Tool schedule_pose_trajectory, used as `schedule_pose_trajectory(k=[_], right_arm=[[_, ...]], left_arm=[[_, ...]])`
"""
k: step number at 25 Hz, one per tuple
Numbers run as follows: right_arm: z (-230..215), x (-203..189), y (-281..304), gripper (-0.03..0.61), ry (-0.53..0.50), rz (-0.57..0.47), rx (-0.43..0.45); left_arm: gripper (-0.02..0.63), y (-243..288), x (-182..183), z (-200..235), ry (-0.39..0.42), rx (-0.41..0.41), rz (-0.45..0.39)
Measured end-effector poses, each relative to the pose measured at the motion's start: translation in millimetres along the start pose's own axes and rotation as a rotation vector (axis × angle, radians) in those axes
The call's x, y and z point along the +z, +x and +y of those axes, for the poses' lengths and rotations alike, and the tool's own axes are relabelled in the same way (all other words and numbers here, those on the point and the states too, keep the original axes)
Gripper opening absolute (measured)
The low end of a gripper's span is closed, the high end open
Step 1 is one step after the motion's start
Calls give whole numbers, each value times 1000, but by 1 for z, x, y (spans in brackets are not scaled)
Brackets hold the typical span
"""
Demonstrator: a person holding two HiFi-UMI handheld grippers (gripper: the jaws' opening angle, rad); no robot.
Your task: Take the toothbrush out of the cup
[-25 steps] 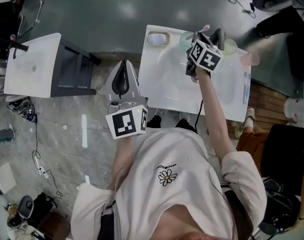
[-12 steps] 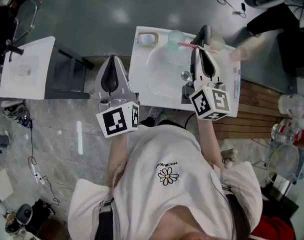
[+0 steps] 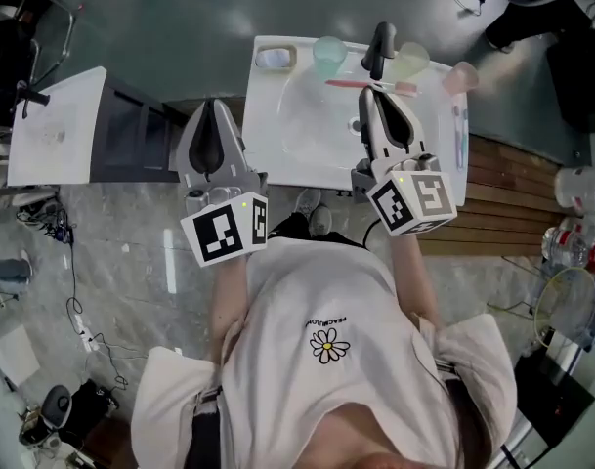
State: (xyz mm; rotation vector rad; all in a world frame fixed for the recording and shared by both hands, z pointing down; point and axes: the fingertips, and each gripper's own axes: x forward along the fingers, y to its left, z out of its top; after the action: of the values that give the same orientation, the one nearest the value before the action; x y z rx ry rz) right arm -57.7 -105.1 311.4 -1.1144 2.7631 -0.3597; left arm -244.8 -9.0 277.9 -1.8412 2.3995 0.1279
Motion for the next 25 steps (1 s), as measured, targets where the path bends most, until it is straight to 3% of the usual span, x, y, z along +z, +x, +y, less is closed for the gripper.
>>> schedule_pose_trajectory(k=[6, 13, 18, 25], right_arm=[[32, -34, 4, 34, 63, 133, 155], [67, -114, 37, 34, 142, 488, 248], [76, -173, 65, 34, 144, 687, 223], [69, -238, 85, 34, 244, 880, 126]], left_arm=[[8, -18, -15, 6, 12, 38, 32], [8, -5, -12, 39, -4, 46, 9], [8, 6, -25, 79, -6, 56, 41], [8, 31, -41, 119, -28, 55, 69]])
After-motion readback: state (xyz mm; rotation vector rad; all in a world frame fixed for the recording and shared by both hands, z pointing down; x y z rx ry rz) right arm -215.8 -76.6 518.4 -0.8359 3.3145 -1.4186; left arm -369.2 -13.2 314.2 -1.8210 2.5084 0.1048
